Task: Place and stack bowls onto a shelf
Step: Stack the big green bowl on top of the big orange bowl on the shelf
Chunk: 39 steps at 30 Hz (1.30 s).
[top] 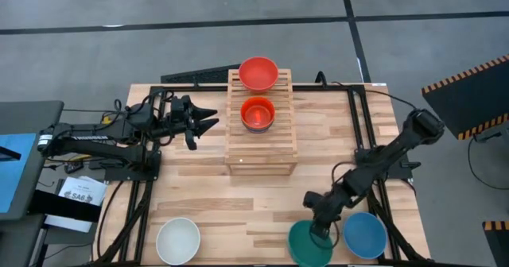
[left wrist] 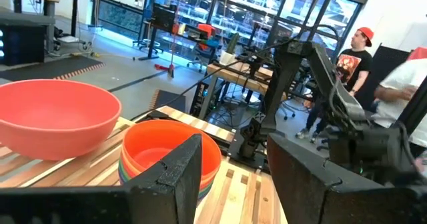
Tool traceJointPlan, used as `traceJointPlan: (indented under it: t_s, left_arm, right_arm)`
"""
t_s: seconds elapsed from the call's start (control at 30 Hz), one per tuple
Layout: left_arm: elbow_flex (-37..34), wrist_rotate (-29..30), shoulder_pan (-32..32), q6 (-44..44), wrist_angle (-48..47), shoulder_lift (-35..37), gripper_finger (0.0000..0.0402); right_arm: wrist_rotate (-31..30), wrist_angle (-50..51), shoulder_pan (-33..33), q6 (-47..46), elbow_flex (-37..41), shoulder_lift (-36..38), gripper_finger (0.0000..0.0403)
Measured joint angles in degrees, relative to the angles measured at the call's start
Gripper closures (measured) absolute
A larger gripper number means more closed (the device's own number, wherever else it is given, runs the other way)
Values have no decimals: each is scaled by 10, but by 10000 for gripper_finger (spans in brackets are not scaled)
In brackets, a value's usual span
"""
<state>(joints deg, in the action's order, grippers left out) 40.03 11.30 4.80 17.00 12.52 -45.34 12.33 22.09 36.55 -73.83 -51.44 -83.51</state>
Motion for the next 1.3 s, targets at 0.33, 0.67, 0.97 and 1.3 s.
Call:
traceJointPlan:
  t_s: [0.33,0.67,0.97,1.3]
  left_arm:
    - [0,1,0,-13,2,0,248]
    - [0,1,0,-24,11,0,248]
    - [0,1,0,-27,11,0,248]
    - [0,-3,0,-25,11,0,248]
  right_arm:
    - [74,5,-161,129,-156,138,379]
    - [-58,173,-497,345,-481,81,379]
    - [-80,204,-720,324,-555,-58,379]
    - [-64,251,-768,297,-554,-186,379]
